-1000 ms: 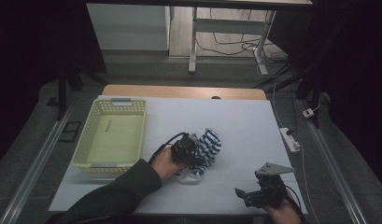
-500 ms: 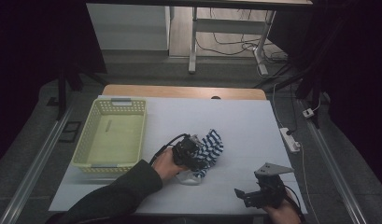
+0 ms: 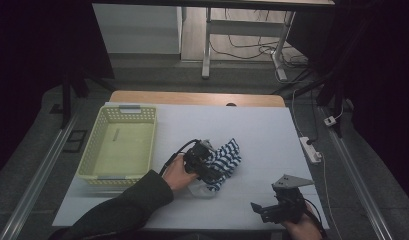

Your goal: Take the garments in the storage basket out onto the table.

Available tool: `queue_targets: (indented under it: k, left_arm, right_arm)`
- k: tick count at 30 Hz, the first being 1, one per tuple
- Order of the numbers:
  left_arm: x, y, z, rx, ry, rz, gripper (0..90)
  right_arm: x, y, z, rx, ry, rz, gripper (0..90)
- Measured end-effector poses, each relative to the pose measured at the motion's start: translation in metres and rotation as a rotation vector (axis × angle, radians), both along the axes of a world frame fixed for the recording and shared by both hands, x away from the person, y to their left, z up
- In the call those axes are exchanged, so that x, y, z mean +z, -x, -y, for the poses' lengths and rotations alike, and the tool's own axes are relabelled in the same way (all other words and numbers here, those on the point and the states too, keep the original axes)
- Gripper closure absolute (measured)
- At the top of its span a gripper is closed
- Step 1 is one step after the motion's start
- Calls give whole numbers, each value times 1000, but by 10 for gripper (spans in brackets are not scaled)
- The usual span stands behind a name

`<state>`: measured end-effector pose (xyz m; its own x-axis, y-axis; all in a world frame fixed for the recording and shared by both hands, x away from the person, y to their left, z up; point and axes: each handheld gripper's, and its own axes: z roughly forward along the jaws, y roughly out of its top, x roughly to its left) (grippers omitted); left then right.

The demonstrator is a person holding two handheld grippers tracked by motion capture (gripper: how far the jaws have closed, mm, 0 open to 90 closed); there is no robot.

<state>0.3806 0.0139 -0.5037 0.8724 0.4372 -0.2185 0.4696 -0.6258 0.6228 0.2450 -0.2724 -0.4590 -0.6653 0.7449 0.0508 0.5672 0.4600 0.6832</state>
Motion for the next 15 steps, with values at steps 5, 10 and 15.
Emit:
queue_targets:
  k: [5, 10, 15]
  left_arm:
    - [9, 2, -3, 3, 34, 29, 33]
    - [18, 4, -6, -7, 78, 45, 12]
    - [27, 8, -9, -26, 106, 71, 1]
  right_arm:
    - [0, 0, 0, 3, 3, 1, 15]
    - [0, 0, 0, 3, 3, 3, 15]
    - [0, 0, 0, 3, 3, 3, 15]
